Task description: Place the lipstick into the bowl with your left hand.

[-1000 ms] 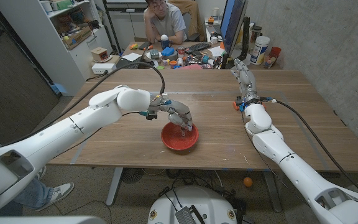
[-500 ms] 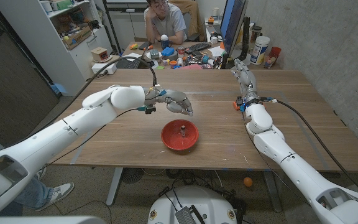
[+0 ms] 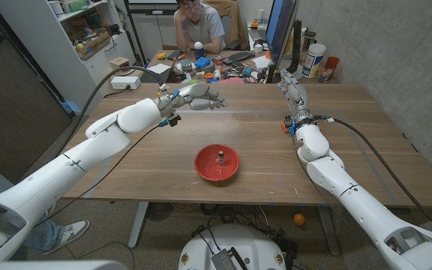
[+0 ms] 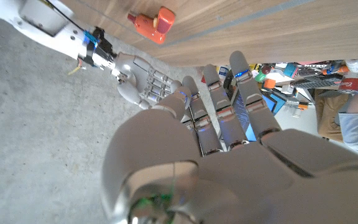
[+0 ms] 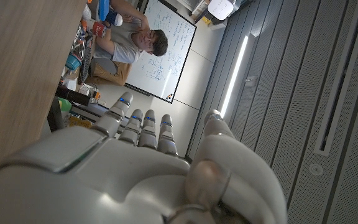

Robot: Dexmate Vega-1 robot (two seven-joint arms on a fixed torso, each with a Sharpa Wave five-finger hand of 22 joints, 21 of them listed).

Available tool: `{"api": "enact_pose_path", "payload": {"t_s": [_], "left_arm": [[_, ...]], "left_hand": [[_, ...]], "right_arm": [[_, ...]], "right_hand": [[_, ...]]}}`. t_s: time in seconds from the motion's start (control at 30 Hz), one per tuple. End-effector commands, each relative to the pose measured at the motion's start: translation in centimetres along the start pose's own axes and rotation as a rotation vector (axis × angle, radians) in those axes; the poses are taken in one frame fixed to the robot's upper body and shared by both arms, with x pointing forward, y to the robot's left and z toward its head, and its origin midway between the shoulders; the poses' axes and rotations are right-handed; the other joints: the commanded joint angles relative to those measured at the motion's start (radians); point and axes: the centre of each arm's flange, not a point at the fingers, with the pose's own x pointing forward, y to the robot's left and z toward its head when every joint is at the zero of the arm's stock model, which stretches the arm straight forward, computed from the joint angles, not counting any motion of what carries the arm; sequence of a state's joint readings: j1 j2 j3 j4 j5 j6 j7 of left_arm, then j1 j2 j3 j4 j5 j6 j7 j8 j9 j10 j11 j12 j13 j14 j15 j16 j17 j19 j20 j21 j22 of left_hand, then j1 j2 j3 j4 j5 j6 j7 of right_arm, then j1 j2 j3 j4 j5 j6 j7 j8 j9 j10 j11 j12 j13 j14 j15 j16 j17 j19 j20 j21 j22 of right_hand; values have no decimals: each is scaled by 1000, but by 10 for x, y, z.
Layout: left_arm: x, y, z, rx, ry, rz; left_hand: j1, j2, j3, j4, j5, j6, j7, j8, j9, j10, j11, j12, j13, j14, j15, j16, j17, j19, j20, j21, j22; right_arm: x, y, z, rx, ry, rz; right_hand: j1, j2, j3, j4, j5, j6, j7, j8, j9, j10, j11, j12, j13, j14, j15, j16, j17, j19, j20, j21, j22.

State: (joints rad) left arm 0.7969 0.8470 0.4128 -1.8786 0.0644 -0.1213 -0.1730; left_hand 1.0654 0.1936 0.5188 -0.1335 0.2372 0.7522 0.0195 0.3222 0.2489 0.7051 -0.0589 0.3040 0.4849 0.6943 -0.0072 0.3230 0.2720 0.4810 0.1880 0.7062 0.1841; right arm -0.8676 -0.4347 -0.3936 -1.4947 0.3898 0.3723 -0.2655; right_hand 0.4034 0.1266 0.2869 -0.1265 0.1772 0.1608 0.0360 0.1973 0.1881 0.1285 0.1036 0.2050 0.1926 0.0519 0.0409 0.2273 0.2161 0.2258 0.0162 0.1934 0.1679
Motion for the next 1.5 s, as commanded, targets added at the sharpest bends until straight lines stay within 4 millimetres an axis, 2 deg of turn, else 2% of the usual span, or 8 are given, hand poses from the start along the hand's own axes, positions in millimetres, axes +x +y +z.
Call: {"api": "enact_pose_path", "payload": {"t_s": [0.03, 0.2, 0.47, 0.67, 0.8, 0.93, 1.1, 1.5], "left_arm": [[-40, 40, -53, -183, 139, 288], [-61, 50, -75, -254, 192, 384], [-86, 56, -106, -398, 189, 528], [-98, 56, -124, -501, 204, 582], [-103, 55, -131, -517, 235, 591], [-107, 55, -139, -555, 228, 576], [-111, 54, -146, -578, 208, 551], [-119, 51, -140, -571, 174, 517]], "left_hand": [[-13, 4, 11, 13, 3, -6, 1, 2, 7, 4, 6, -3, 5, -7, 0, 3, 7, -25, 5, -9, 2], [-40, 2, 18, 38, 1, -21, 4, -7, 9, -11, 12, -11, 8, -36, 9, -12, 7, -59, 13, -21, 2], [-140, 10, 29, 130, -1, -56, 8, -41, 5, -61, 36, -39, 1, -76, 33, -34, 9, -112, 13, -41, 3], [-246, -20, 25, 190, 2, -121, 21, -93, -3, -151, 63, -84, -25, -156, 60, -78, -1, -154, 15, -63, 3], [-254, 0, 84, 171, 27, -167, 29, -122, -11, -206, 84, -105, -46, -262, 79, -118, -10, -261, 19, -107, 6], [-350, -38, 41, 198, 11, -280, 33, -147, -24, -298, 102, -117, -74, -347, 92, -124, -3, -329, -1, -130, 13], [-439, -82, -11, 197, -9, -403, 38, -148, -40, -378, 116, -118, -102, -429, 98, -137, -16, -395, -3, -161, 12], [-463, -89, -17, 179, -13, -399, 49, -130, -46, -399, 123, -109, -119, -471, 93, -138, -38, -441, -35, -190, 5]], "right_arm": [[-1, 8, -2, -12, -2, 16], [-1, 10, -1, -19, -7, 17], [-1, 14, 1, -29, -22, 24], [-3, 12, 3, -42, -28, 9], [-5, 12, 3, -52, -30, 6], [-7, 10, 5, -64, -37, 13], [-7, 9, 9, -90, -41, 25], [-24, 22, 18, -114, -37, 12]], "right_hand": [[10, -2, -1, -2, 4, 11, -2, 1, 2, 6, 1, 0, 5, 11, 0, 0, 6, 1, -1, -3, 3], [11, -2, -2, -2, 4, 17, -3, 3, 3, 5, -2, -1, 5, 3, -2, -4, 6, -22, -7, -11, 3], [11, -2, -4, -2, 4, 23, -3, 4, 3, 19, -1, 4, 5, 15, -6, 1, 6, -19, -9, -7, 3], [12, -3, -5, -3, 5, 34, -3, 8, 3, 27, -3, 7, 5, 22, -7, 3, 6, -14, -12, -5, 3], [13, -3, -5, -3, 5, 38, -2, 9, 3, 30, -5, 8, 5, 23, -8, 3, 5, -16, -15, -5, 3], [18, -5, -5, -7, 6, 48, -4, 11, 3, 31, -5, 7, 5, 1, -15, -8, 3, -32, -19, -10, 2], [20, -7, -7, -8, 6, 49, -4, 10, 3, 26, -6, 4, 5, -9, -18, -13, 1, -46, -22, -13, 2], [20, -10, -9, -8, 7, 52, -6, 9, 3, 26, -7, 3, 5, -9, -18, -14, 0, -52, -22, -13, 2]]}}
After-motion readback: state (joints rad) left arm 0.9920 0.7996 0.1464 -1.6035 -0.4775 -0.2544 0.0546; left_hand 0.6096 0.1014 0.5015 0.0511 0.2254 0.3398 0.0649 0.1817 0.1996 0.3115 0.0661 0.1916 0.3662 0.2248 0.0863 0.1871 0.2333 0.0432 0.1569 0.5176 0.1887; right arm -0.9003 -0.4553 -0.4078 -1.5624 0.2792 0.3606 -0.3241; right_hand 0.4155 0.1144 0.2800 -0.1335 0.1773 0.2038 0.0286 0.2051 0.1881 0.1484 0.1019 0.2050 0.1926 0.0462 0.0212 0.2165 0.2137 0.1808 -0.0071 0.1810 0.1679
